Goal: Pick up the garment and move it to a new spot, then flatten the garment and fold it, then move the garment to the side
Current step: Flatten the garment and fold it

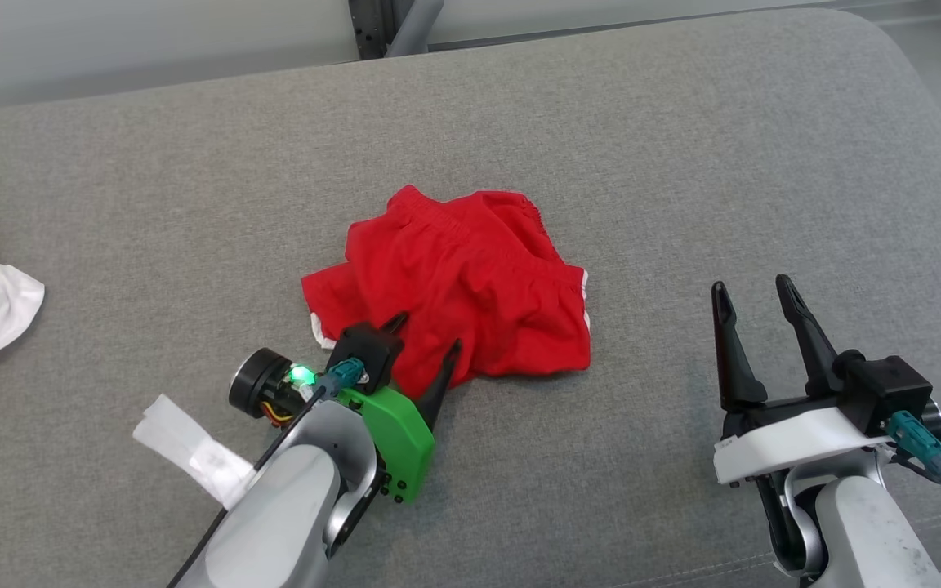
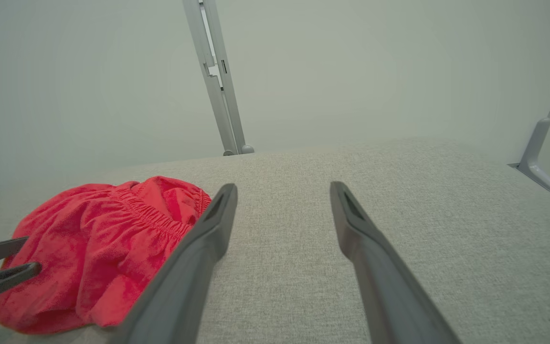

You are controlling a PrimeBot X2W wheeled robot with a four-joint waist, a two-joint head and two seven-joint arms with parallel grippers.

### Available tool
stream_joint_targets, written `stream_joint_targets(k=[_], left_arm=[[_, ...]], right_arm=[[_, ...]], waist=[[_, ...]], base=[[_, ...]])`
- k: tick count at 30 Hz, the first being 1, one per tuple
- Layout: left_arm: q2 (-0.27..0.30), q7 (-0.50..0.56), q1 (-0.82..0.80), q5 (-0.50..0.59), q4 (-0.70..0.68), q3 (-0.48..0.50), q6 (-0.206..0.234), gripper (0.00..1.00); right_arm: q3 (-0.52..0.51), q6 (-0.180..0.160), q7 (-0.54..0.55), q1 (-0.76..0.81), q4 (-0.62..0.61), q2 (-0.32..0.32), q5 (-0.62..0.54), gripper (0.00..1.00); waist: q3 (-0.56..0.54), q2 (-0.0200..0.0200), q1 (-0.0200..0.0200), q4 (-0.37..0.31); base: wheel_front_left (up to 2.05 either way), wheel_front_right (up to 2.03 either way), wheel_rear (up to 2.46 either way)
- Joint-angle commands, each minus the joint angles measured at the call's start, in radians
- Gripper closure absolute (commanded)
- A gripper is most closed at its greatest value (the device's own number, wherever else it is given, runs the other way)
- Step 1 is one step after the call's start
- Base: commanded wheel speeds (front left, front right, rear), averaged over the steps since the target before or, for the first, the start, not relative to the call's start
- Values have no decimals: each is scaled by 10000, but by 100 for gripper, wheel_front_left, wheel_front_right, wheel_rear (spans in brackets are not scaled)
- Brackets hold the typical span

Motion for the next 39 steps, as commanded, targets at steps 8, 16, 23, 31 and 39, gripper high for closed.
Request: stream_joint_targets(k=[8, 16, 23, 31, 39], left_arm=[[-227, 526, -814, -466, 1098, -299, -196, 100], [301, 1101, -1067, -1283, -1663, -1538, -298, 100], [1276, 1686, -893, -1885, -5129, -1551, -222, 100], [2035, 2379, -380, -2519, -5717, -827, 269, 100], [1920, 719, -1186, -2593, -1682, -614, -112, 100]], right_arm=[[-90, 1, -60, -92, 108, -23, 167, 0], [-223, 1, -62, -41, 69, -21, 285, 0], [-255, 1, -58, -81, 75, -24, 405, 0], [-161, 1, -58, -220, 71, -23, 545, 0], [-80, 1, -58, -408, 152, -24, 707, 0]], waist=[[187, 0, 0, -340], [162, 0, 0, -104], [183, 0, 0, 132], [359, 0, 0, 128], [581, 0, 0, -153]], base=[[0, 0, 0], [0, 0, 0], [0, 0, 0], [0, 0, 0], [0, 0, 0]])
